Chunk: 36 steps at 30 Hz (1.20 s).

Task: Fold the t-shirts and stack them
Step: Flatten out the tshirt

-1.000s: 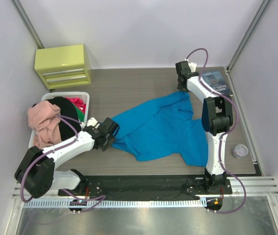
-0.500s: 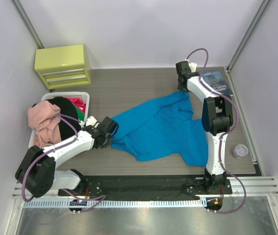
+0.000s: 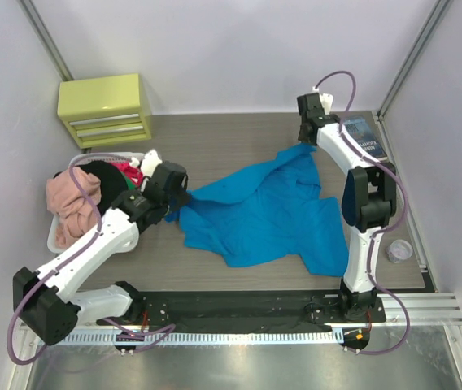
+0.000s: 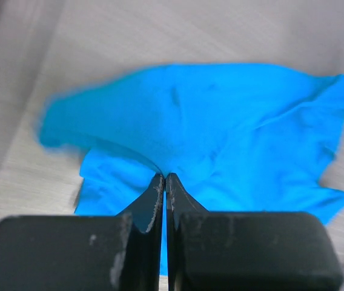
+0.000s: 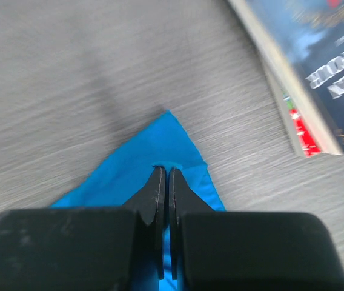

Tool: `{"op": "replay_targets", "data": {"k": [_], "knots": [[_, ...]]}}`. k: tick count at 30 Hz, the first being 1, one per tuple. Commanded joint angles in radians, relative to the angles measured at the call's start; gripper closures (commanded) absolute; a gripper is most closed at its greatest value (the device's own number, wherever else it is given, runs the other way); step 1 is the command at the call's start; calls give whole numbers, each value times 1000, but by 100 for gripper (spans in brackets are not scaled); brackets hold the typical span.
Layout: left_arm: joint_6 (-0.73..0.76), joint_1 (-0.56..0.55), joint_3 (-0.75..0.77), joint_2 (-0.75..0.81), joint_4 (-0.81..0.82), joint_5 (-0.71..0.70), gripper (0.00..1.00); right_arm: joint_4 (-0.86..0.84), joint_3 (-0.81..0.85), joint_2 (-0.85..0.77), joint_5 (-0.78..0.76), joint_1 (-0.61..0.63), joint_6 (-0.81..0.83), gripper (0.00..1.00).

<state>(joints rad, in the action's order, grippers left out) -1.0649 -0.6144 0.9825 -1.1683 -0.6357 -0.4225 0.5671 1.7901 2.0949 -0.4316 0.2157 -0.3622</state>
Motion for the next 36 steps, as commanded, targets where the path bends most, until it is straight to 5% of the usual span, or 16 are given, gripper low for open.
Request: {"op": "replay_targets", "data": {"k": [1, 11, 16, 20, 28, 36], "knots": [[161, 5, 162, 56, -77, -39, 100, -15, 38, -217, -19, 2, 32, 99], [220, 4, 381, 157, -232, -36, 100, 92, -1, -539, -18, 2, 54, 99], [188, 4, 371, 225, -330, -24, 100, 201, -122, -712, 16, 2, 22, 99], [145, 4, 216, 200, -299, 62, 100, 214, -343, -820, 94, 4, -41, 99], [74, 5, 12, 20, -65, 169, 100, -5, -779, -828, 154, 2, -153, 99], [172, 25, 165, -188, -73, 223, 100, -98, -701, -717, 146, 4, -153, 99]]}}
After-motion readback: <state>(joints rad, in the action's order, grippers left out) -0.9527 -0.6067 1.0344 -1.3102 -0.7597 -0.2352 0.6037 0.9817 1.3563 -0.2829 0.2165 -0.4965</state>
